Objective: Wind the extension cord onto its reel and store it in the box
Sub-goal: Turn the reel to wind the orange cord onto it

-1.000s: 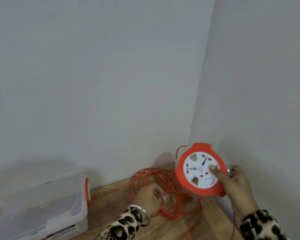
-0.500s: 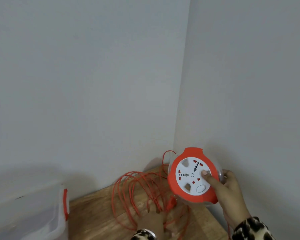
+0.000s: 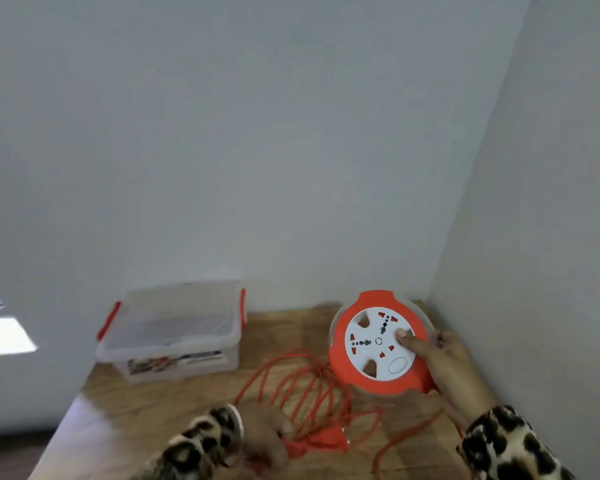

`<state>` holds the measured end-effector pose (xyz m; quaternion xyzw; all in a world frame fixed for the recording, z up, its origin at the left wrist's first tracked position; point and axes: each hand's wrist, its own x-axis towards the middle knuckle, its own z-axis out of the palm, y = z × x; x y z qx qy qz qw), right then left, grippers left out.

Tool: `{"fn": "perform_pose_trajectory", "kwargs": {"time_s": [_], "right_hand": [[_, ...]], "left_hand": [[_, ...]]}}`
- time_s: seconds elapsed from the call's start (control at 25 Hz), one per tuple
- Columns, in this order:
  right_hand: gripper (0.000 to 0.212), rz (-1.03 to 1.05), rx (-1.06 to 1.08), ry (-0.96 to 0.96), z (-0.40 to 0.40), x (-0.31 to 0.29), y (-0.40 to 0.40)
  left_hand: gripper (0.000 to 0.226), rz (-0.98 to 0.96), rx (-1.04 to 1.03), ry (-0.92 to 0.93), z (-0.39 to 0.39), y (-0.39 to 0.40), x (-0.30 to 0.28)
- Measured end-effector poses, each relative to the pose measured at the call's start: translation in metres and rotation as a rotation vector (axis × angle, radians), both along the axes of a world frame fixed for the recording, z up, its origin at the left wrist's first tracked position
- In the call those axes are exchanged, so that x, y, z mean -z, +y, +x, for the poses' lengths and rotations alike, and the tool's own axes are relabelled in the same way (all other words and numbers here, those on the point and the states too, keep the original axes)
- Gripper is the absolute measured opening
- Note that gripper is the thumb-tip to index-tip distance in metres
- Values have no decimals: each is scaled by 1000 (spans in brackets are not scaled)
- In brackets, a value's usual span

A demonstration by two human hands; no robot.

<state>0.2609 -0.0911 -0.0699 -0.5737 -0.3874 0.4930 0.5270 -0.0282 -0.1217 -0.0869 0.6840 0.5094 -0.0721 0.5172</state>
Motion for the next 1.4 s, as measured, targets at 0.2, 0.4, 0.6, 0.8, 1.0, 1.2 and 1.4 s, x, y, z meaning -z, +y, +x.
{"fn": "perform_pose_trajectory", "kwargs": {"time_s": [0.2, 0.4, 0.6, 0.8, 1.0, 1.2, 1.4], "right_hand": [[53, -106, -144, 110, -50, 8, 5], [48, -104, -245, 156, -85, 2, 12], [49, -111, -256, 160, -98, -1, 19], [49, -140, -225, 173, -95, -6, 19], [53, -120, -88, 249, -71, -13, 19], [48, -90, 19, 305, -27, -18, 10], [39, -116, 48, 285, 4, -10, -6]], "left_hand": [[23, -432, -641, -701, -127, -36, -4], [26, 14, -430, 322, -177, -71, -10], [58, -54, -45, 944, -137, -77, -30], [54, 377, -59, 1005, -77, -69, -46], [52, 704, 96, 540, 22, -72, 6], [62, 642, 90, 415, 77, -54, 64], [76, 558, -106, 704, 49, -22, 82]]}}
